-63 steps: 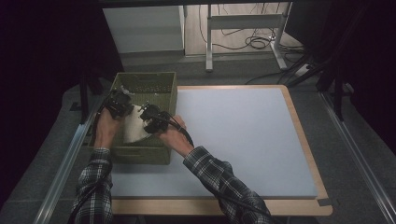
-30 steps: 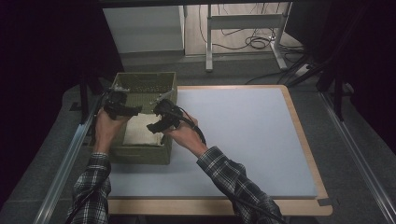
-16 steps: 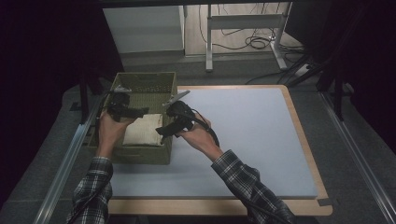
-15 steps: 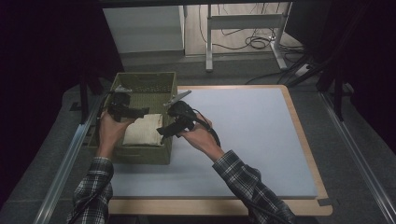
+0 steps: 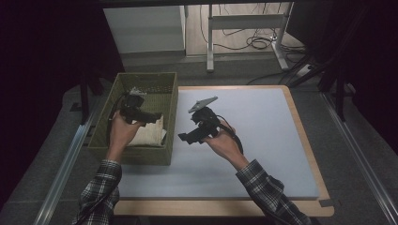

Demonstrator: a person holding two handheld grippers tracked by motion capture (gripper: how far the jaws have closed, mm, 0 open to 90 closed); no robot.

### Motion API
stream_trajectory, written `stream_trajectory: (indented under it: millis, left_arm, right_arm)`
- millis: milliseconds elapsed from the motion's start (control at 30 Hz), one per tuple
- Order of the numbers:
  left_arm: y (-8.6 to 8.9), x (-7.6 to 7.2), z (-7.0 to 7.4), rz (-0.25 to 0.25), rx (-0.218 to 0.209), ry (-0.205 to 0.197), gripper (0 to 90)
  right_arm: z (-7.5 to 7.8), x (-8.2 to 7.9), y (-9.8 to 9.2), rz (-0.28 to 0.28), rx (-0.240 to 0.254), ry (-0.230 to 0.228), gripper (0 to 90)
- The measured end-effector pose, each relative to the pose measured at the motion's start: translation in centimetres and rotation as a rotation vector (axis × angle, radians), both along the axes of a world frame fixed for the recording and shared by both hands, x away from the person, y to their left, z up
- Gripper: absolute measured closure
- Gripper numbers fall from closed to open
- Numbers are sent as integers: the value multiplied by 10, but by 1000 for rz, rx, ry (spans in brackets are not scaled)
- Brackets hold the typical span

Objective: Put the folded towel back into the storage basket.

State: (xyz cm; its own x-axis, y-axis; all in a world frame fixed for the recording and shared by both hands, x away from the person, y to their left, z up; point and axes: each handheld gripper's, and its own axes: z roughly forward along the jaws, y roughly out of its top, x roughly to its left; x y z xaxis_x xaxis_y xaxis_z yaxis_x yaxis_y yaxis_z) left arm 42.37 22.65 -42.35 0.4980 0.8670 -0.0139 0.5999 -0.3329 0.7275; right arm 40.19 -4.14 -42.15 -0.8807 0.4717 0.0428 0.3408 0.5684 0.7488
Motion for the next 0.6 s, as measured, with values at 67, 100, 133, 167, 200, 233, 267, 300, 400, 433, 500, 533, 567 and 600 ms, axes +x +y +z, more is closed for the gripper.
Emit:
stream_trajectory:
  millis: [67, 100, 133, 167, 200, 233, 267, 300, 400, 433, 500, 533, 567, 600]
  left_arm:
    - [-7, -1, 2, -10, 0, 0, 8]
    - [-11, -1, 2, -16, 2, 0, 8]
    - [-15, -2, 3, -21, 4, 2, 9]
    - [-19, -2, 3, -25, 8, 4, 9]
    - [-23, -2, 4, -30, 10, 8, 9]
    - [-27, -3, 4, -37, 12, 10, 9]
    - [-31, -3, 4, -43, 14, 15, 9]
    - [-36, -4, 4, -49, 16, 20, 9]
    - [-49, -6, 5, -70, 26, 26, 9]
    - [-53, -7, 5, -80, 30, 30, 9]
    - [-63, -8, 5, -93, 36, 37, 9]
    - [-67, -9, 4, -99, 39, 41, 9]
    - [-71, -9, 4, -104, 43, 48, 9]
    - [-76, -10, 3, -105, 47, 54, 9]
  right_arm:
    - [-1, -1, -11, -9, 7, 0, 43]
    - [-2, -1, -16, -15, 11, 4, 43]
    - [-3, -2, -22, -19, 14, 4, 43]
    - [-3, -2, -27, -23, 14, 3, 43]
    - [-4, -3, -32, -28, 13, 1, 43]
    - [-5, -4, -37, -32, 13, -1, 43]
    - [-6, -5, -43, -35, 11, -4, 43]
    - [-6, -6, -49, -38, 12, -6, 43]
    - [-9, -8, -66, -58, 13, -11, 43]
    - [-10, -9, -72, -65, 15, -13, 43]
    - [-12, -10, -83, -81, 11, -14, 43]
    - [-13, -11, -89, -89, 9, -17, 43]
    - [-14, -12, -95, -95, 8, -21, 43]
    - [-14, -13, -101, -103, 5, -22, 43]
